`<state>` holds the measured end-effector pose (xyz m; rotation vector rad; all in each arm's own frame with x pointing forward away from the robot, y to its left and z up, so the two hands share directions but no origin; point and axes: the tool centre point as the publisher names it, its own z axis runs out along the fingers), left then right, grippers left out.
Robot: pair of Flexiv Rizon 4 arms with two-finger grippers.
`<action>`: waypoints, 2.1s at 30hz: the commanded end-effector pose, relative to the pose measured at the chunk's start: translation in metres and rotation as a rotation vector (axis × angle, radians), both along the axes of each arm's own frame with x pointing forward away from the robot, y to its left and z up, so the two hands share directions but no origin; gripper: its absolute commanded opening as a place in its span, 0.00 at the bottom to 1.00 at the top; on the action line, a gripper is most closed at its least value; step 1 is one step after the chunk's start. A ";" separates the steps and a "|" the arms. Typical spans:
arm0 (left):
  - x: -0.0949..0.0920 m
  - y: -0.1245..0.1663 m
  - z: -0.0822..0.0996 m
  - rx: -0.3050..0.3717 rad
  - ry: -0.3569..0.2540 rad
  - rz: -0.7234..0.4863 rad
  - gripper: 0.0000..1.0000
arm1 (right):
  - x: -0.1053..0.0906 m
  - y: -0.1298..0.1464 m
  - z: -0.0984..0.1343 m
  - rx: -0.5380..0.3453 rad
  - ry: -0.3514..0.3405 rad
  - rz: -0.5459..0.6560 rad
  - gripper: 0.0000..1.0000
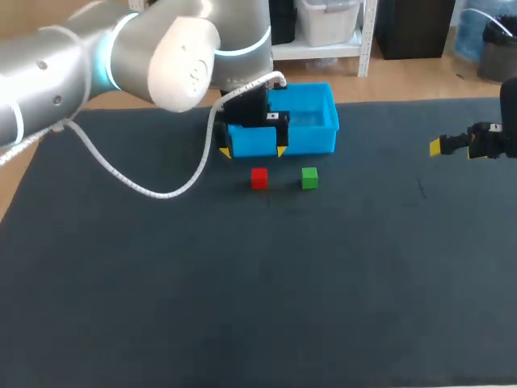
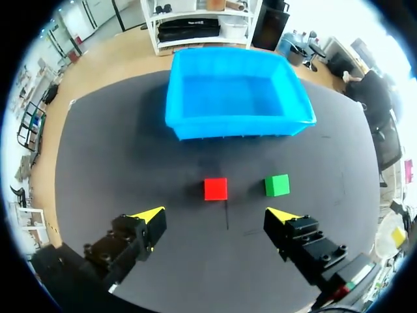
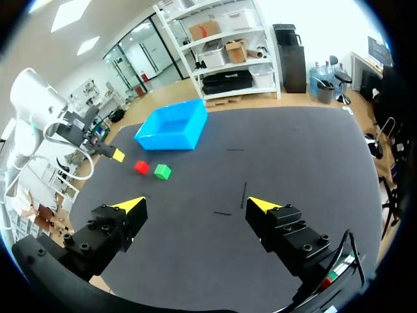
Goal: Use the left arm to pick the red cube and place it into the blue plastic box first, then use the right arm to grasp the green cube and put it into the same blue plastic box after the first action is fully finished.
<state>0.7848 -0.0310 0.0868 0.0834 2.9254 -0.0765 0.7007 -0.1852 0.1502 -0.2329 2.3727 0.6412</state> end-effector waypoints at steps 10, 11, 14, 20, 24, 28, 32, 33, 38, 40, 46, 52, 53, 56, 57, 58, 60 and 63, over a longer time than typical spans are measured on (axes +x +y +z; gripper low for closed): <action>0.026 -0.006 -0.039 0.018 0.028 0.043 1.00 | 0.000 0.000 0.000 -0.001 0.000 0.000 1.00; 0.028 -0.006 -0.043 0.015 0.032 0.045 1.00 | 0.000 0.000 0.000 -0.001 0.000 0.000 1.00; 0.031 -0.006 -0.052 0.014 0.042 0.054 1.00 | 0.000 0.000 0.000 -0.001 0.000 0.000 1.00; 0.035 -0.005 -0.067 0.023 0.048 0.067 1.00 | 0.000 0.000 0.000 -0.001 0.000 0.000 1.00; 0.039 -0.004 -0.079 0.029 0.059 0.074 1.00 | 0.000 0.000 0.000 -0.001 0.000 0.000 1.00; 0.041 -0.003 -0.085 0.024 0.077 0.078 1.00 | 0.000 0.000 0.000 -0.001 0.000 0.000 1.00; 0.041 -0.003 -0.088 0.021 0.081 0.085 1.00 | 0.000 0.000 0.000 -0.001 0.000 0.000 1.00; 0.041 -0.003 -0.089 0.021 0.081 0.085 1.00 | 0.000 0.000 0.000 -0.001 0.000 0.000 1.00; 0.043 -0.003 -0.090 0.019 0.077 0.082 1.00 | 0.000 0.000 0.000 -0.001 0.000 0.000 1.00; 0.043 -0.003 -0.090 0.019 0.076 0.079 1.00 | 0.000 0.000 0.000 -0.001 0.000 0.000 1.00; 0.043 -0.002 -0.092 0.022 0.068 0.069 0.00 | 0.000 0.000 0.000 -0.001 0.000 0.000 1.00; 0.040 0.000 -0.092 0.024 0.066 0.064 0.00 | 0.000 0.000 0.000 -0.001 0.000 0.000 1.00; 0.039 0.001 -0.092 0.025 0.067 0.063 0.00 | 0.000 0.000 0.000 -0.001 0.000 0.000 1.00; 0.037 0.002 -0.092 0.027 0.068 0.062 0.00 | 0.000 0.000 0.000 -0.001 0.000 0.000 1.00; 0.037 0.002 -0.092 0.027 0.068 0.062 0.00 | 0.000 0.000 0.000 -0.001 0.000 0.000 1.00; 0.036 0.002 -0.092 0.028 0.069 0.062 0.00 | 0.000 0.000 0.000 -0.001 0.000 0.000 1.00; 0.035 0.002 -0.092 0.027 0.069 0.062 0.00 | 0.000 0.000 0.000 -0.001 0.000 0.000 1.00; 0.034 0.002 -0.091 0.028 0.067 0.060 0.00 | 0.000 0.000 0.000 -0.001 0.000 0.000 1.00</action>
